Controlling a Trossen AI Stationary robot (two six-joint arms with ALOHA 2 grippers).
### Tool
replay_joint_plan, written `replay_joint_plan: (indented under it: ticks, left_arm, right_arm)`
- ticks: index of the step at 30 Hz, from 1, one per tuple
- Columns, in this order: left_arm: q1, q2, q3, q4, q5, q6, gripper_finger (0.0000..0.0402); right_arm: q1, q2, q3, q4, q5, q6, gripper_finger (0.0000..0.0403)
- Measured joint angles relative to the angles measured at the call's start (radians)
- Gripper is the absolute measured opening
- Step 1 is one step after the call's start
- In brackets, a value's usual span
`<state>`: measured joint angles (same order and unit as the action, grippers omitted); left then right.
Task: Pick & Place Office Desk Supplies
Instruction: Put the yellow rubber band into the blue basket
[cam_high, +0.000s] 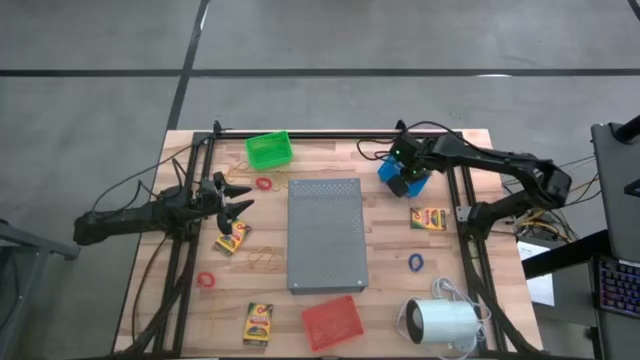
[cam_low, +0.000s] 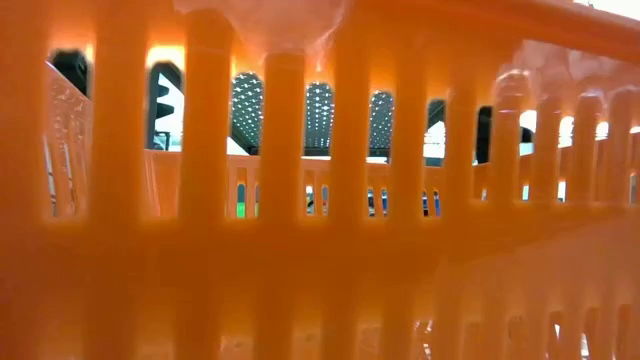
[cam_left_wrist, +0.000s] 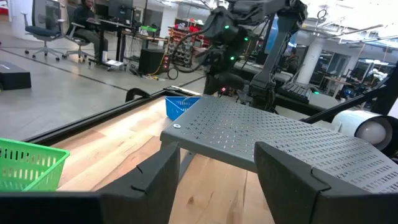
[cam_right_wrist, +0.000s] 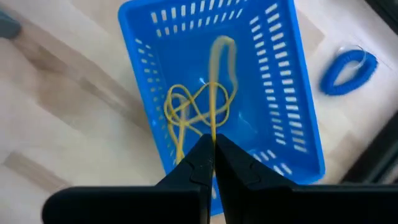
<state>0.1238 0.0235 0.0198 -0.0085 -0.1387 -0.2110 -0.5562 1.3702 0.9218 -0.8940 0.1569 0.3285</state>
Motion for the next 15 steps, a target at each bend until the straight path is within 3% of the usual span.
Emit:
replay_joint_plan:
  ticks: [15]
  left_arm:
    - [0.0, 0.0, 0.0, 0.0, 0.0, 0.0, 0.0212]
  right_arm:
    - [-0.051, 0.12, 0.0, 0.064, -0.084, -0.122, 0.0008]
